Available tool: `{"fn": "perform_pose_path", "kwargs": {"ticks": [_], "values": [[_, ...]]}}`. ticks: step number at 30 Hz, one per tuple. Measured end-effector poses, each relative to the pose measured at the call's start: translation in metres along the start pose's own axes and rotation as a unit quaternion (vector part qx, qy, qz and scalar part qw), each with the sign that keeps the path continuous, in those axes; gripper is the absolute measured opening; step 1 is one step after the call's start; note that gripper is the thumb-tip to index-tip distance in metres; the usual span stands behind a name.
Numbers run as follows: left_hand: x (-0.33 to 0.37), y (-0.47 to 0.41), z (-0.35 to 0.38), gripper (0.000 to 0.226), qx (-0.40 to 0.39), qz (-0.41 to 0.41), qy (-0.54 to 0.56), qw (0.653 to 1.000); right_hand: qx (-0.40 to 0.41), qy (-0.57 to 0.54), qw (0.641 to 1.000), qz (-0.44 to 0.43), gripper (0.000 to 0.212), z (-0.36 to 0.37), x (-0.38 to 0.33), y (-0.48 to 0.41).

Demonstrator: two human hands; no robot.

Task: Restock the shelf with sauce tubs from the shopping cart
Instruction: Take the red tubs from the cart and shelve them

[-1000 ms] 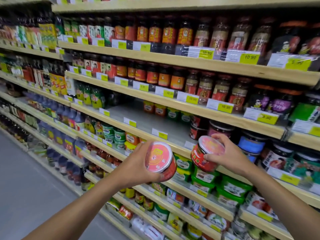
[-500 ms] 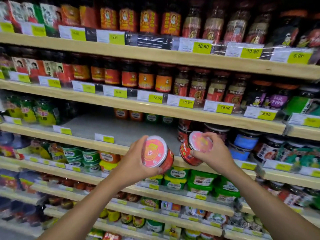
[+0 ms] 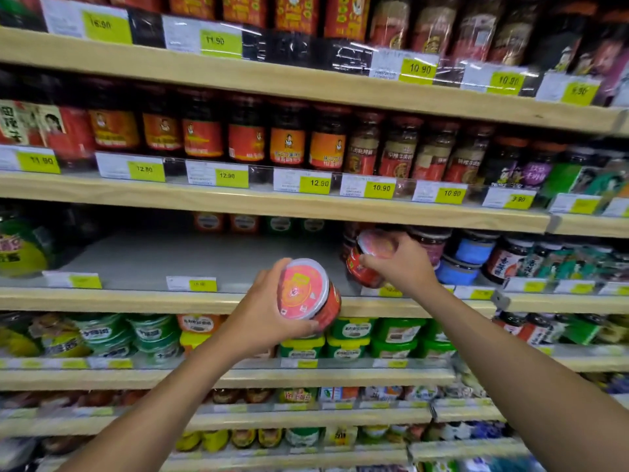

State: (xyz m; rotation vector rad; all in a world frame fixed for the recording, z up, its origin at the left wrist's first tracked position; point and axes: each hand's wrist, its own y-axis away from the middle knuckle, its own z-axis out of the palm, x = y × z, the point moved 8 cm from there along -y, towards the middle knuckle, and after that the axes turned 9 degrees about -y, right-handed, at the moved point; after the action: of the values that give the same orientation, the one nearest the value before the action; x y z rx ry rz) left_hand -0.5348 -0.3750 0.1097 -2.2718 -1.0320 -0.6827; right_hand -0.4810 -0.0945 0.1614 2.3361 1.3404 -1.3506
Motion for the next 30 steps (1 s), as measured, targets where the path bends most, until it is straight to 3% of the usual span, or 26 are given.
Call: {"fn": "perform_pose_path", "kwargs": {"ticks": [3,6,10,13,18,23,30], "values": [[-0.006,-0.002,-0.001,0.119,-0.008,-0.002,0.002,1.0,0.001,0.026,1.0,0.005,0.092,0.006,-0.005,-0.005],[-0.01,-0.003,0.0,0.118,-0.009,-0.002,0.011,1.0,-0.004,0.06,0.998,0.015,0.081,0.011,-0.01,-0.01],[-0.013,-0.004,0.0,0.118,-0.005,0.001,0.012,1.0,0.005,0.085,0.996,0.021,0.09,0.015,-0.012,-0.016],[-0.016,-0.003,-0.001,0.118,-0.01,-0.002,0.007,1.0,0.009,0.095,0.995,0.021,0.077,0.019,-0.014,-0.021],[-0.022,-0.003,-0.006,0.118,-0.01,-0.011,-0.003,1.0,0.0,0.1,0.995,0.016,0.074,0.03,-0.006,-0.027],[-0.026,-0.004,-0.009,0.115,-0.003,-0.008,0.0,1.0,-0.027,0.092,0.995,0.024,0.088,0.045,0.007,-0.028],[-0.024,-0.007,-0.002,0.113,-0.013,-0.002,0.01,1.0,-0.055,0.123,0.991,-0.021,0.066,0.054,0.013,-0.026]]}}
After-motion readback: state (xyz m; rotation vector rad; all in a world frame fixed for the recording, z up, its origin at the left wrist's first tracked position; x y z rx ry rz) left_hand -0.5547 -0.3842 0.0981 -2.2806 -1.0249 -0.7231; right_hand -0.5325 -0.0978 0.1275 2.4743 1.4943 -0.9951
